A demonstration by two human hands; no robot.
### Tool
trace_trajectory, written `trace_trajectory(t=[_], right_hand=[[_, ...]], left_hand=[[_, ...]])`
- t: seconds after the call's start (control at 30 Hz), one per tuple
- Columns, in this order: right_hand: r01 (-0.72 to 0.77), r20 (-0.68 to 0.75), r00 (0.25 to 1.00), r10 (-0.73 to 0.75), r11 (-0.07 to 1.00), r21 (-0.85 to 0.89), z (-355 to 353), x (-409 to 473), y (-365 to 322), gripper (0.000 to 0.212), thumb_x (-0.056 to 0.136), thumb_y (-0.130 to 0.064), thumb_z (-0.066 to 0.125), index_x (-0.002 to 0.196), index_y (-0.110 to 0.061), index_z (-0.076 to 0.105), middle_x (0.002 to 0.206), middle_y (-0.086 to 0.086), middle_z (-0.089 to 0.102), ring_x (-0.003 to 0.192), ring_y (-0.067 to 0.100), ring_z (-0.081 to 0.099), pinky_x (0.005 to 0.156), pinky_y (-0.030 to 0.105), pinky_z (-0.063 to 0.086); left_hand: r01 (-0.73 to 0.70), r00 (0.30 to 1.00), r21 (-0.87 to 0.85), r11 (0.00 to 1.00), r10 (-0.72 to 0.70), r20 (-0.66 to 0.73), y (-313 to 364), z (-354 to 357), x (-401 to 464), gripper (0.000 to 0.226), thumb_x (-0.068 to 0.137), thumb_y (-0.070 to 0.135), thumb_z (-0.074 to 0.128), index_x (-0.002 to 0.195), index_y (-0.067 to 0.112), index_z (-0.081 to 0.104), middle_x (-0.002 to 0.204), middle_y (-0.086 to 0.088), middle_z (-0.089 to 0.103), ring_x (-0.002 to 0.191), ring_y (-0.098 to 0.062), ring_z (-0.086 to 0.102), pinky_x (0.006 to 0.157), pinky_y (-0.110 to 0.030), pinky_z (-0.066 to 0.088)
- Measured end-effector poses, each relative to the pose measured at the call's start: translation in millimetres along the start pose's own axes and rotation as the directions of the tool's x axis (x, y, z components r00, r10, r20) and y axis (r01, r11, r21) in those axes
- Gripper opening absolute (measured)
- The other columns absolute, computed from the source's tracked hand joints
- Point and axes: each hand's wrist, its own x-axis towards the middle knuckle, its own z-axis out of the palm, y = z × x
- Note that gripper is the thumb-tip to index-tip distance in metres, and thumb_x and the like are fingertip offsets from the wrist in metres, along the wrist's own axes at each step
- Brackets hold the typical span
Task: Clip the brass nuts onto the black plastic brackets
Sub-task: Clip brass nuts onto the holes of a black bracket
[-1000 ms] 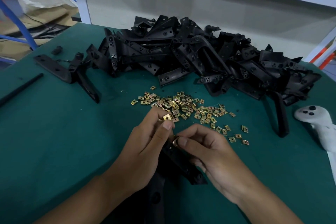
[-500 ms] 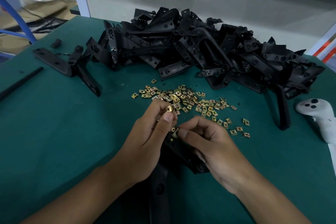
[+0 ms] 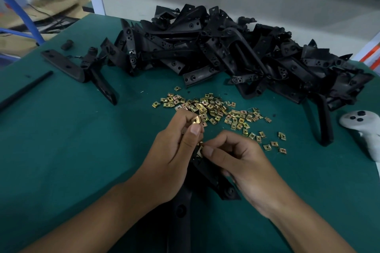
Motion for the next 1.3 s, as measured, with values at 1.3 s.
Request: trace_trajectory(t=[1.3], right_hand=[[0.191, -0.128, 0.965, -0.228, 0.949, -0.253, -19.0, 0.9, -5.7, 0.018, 0.098, -0.036, 0.058, 0.102, -0.019, 0.063, 0.093, -0.004, 0.075, 0.063, 0.005, 0.048, 0.059, 0.016, 0.041]], left_hand=[[0.052, 0.999, 0.072, 0.996, -0.051, -0.013, -7.7, -5.4, 2.7, 0.037, 0.099, 0.061, 0.042, 0.082, 0.029, 0.053, 0.062, 0.004, 0.046, 0.051, -0.007, 0.038, 0.048, -0.02, 0.032]])
